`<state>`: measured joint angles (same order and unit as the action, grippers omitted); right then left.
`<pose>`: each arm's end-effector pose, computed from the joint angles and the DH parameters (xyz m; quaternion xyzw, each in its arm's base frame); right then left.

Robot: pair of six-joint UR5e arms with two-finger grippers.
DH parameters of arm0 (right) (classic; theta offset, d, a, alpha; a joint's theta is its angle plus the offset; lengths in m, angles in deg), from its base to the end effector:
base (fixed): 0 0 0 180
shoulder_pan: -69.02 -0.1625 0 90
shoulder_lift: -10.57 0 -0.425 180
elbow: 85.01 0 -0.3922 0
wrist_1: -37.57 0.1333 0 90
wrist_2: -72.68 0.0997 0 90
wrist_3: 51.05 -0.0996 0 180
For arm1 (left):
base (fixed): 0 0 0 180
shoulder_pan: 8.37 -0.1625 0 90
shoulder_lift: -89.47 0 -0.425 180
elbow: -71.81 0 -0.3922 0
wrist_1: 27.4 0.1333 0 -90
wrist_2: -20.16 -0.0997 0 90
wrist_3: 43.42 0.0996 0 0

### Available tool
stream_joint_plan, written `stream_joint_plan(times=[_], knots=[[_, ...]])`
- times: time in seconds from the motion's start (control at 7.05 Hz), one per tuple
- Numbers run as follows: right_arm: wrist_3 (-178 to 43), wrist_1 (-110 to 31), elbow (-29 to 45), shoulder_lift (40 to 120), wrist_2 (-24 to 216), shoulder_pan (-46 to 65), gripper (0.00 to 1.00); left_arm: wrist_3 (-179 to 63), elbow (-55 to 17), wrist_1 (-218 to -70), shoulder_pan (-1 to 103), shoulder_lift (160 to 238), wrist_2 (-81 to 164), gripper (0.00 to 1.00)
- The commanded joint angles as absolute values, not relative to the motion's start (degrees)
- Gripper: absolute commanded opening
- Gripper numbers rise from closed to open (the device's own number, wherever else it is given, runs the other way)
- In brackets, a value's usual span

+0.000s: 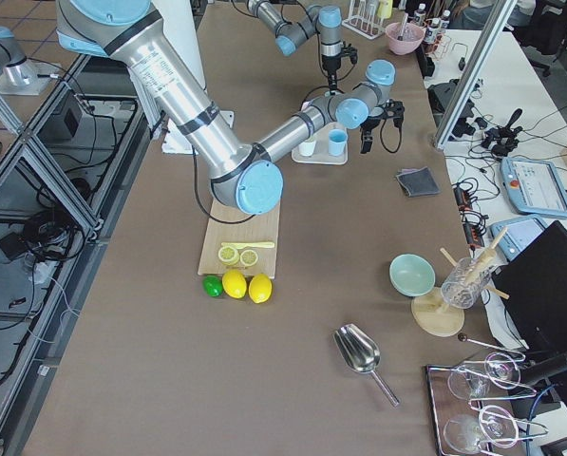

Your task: Place all cups on tray

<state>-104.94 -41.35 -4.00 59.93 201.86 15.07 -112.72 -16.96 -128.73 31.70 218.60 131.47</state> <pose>-0.3764 -0.6367 0.2683 0.0221 -0.4635 0.0154 0.8857 0.4832 -0.5333 0.2363 0.0620 0.4381 -0.0744 0.8937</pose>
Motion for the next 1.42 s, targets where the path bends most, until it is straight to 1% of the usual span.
stream_joint_plan(times=[0.0, 0.14, 0.28, 0.43, 0.71, 0.85, 0.99, 1.14, 1.28], knots=[[-102.65, -41.18, -2.75, 62.85, 202.92, 12.61, 1.00, -113.73, -13.63, -129.18, 30.66, 221.56, 129.59, 0.00], [-101.34, -40.74, -1.00, 65.39, 202.58, 11.46, 1.00, -113.82, -13.44, -129.18, 30.48, 221.57, 128.19, 0.10], [-100.89, -40.65, 1.37, 66.46, 200.23, 11.10, 1.00, -113.65, -13.44, -129.18, 30.39, 221.13, 127.92, 0.92], [-100.10, -40.56, 2.26, 67.60, 200.03, 9.53, 1.00, -113.56, -14.49, -129.09, 30.39, 221.13, 127.83, 0.98], [-91.96, -39.60, 2.36, 70.67, 201.25, 5.23, 1.00, -112.86, -19.22, -127.69, 32.13, 219.65, 128.09, 0.98], [-91.74, -39.42, 2.79, 72.60, 202.83, 2.86, 1.00, -112.51, -22.37, -127.60, 34.59, 216.85, 128.79, 0.98], [-91.74, -39.42, 3.49, 74.53, 203.02, 1.79, 1.00, -104.32, -23.89, -127.59, 37.66, 214.13, 131.75, 0.98], [-91.74, -39.42, 5.41, 77.16, 202.41, 1.69, 1.00, -95.71, -27.90, -128.46, 40.73, 208.18, 133.09, 0.98], [-91.74, -39.68, 5.43, 78.67, 201.88, 1.08, 1.00, -88.75, -32.82, -130.13, 44.85, 200.81, 133.36, 0.98]])
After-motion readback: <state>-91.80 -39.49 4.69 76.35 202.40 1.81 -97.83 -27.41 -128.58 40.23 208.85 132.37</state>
